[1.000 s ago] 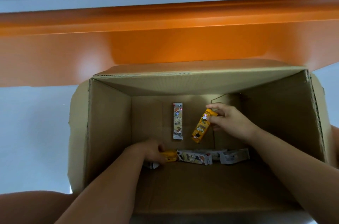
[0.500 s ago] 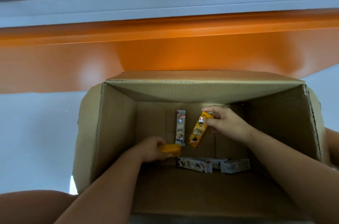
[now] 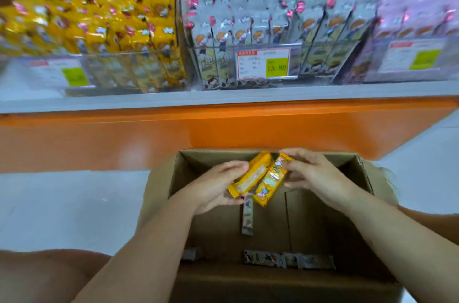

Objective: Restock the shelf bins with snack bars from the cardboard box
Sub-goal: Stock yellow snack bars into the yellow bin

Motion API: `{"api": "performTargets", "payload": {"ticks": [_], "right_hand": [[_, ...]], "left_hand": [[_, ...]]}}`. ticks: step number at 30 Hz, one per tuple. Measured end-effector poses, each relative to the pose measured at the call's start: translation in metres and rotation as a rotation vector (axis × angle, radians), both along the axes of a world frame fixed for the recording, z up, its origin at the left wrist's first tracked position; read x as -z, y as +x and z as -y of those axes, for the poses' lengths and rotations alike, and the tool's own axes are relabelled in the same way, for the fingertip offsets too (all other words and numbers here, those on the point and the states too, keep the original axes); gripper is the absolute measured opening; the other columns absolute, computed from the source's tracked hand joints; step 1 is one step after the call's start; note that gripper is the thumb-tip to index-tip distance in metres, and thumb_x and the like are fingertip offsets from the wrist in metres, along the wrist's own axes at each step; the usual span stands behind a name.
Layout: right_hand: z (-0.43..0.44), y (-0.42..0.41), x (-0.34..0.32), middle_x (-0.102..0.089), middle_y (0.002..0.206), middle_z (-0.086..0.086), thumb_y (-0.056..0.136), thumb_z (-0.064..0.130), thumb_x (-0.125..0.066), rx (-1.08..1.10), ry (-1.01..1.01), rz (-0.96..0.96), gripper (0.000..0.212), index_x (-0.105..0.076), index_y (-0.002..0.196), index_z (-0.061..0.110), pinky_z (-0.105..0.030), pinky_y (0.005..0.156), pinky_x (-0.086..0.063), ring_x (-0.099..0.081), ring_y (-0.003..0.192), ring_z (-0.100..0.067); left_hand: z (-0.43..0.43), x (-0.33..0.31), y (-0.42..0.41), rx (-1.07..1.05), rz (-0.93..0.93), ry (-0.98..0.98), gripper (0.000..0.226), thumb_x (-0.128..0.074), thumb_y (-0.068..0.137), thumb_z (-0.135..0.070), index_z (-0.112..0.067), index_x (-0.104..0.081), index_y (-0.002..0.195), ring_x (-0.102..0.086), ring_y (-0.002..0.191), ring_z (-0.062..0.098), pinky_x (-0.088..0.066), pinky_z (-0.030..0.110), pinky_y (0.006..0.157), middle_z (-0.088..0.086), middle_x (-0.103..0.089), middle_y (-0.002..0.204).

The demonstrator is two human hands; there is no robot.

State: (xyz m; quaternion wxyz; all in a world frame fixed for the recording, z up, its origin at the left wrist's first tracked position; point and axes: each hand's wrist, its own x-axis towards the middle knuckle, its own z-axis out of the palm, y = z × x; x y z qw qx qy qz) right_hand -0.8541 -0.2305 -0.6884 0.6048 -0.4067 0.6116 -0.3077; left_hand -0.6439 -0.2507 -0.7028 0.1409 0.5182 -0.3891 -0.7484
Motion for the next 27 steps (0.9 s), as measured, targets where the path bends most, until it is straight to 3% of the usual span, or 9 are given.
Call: {"api": "performTargets", "payload": {"ticks": [4,9,14,17,21,24,27], "right_hand": [[-0.007,0.000,-0.038,-0.066,0.108,-0.010,0.093,0.009,-0.054,0.047,-0.074,0.077,0.020,-0.061,0.111,0.016,-0.031,0.073,-0.057,-0.065,0.094,-0.023],[-0.013,0.001,-0.082,-0.069,0.093,-0.008,0.092,0.007,-0.052,0.106,-0.162,0.200,0.018,-0.063,0.104,0.015,-0.029,0.064,-0.053,-0.063,0.084,-0.022],[-0.013,0.003,-0.123,-0.069,0.079,-0.003,0.090,0.007,-0.053,0.140,-0.278,0.282,0.019,-0.062,0.106,0.013,-0.028,0.060,-0.054,-0.063,0.073,-0.014],[-0.011,0.009,-0.143,-0.069,0.078,-0.001,0.090,0.008,-0.053,0.134,-0.357,0.306,0.019,-0.062,0.106,0.016,-0.028,0.058,-0.055,-0.064,0.067,-0.009],[-0.007,0.023,-0.161,-0.070,0.090,-0.004,0.090,0.008,-0.054,0.114,-0.436,0.280,0.019,-0.062,0.105,0.018,-0.028,0.062,-0.057,-0.068,0.074,-0.013],[-0.004,0.034,-0.170,-0.068,0.090,-0.003,0.090,0.007,-0.054,0.140,-0.474,0.282,0.019,-0.061,0.104,0.018,-0.026,0.059,-0.057,-0.068,0.071,-0.011],[-0.002,0.043,-0.176,-0.068,0.097,-0.004,0.091,0.009,-0.055,0.155,-0.501,0.274,0.026,-0.060,0.113,0.020,-0.026,0.059,-0.056,-0.069,0.077,-0.015]], "left_hand": [[-0.005,-0.037,-0.004,0.036,-0.066,-0.177,0.027,-0.055,0.094,-0.021,-0.032,-0.055,0.119,-0.063,0.106,0.016,-0.053,0.034,0.089,-0.001,-0.062,0.120],[-0.010,-0.074,-0.009,0.018,0.045,-0.645,0.040,-0.069,0.084,-0.010,-0.037,-0.052,0.109,-0.065,0.094,0.010,-0.053,0.022,0.077,-0.003,-0.063,0.105],[-0.009,-0.105,-0.002,-0.064,0.171,-1.016,0.051,-0.078,0.076,-0.011,-0.048,-0.053,0.100,-0.060,0.102,0.003,-0.050,0.022,0.086,-0.007,-0.061,0.112],[-0.009,-0.122,0.004,-0.102,0.107,-0.977,0.049,-0.080,0.074,-0.017,-0.049,-0.057,0.102,-0.061,0.101,0.004,-0.053,0.027,0.083,-0.011,-0.062,0.110],[-0.012,-0.144,0.008,-0.149,-0.068,-0.884,0.042,-0.076,0.073,-0.014,-0.034,-0.056,0.104,-0.062,0.094,-0.007,-0.050,0.014,0.072,-0.019,-0.064,0.103],[-0.014,-0.154,0.012,-0.167,-0.180,-0.824,0.040,-0.068,0.073,-0.021,-0.027,-0.055,0.111,-0.065,0.098,0.002,-0.051,0.018,0.073,-0.012,-0.068,0.109],[-0.013,-0.161,0.022,-0.188,-0.211,-0.780,0.035,-0.061,0.087,-0.011,-0.031,-0.056,0.115,-0.063,0.107,0.007,-0.051,0.023,0.082,-0.013,-0.066,0.116]]}}
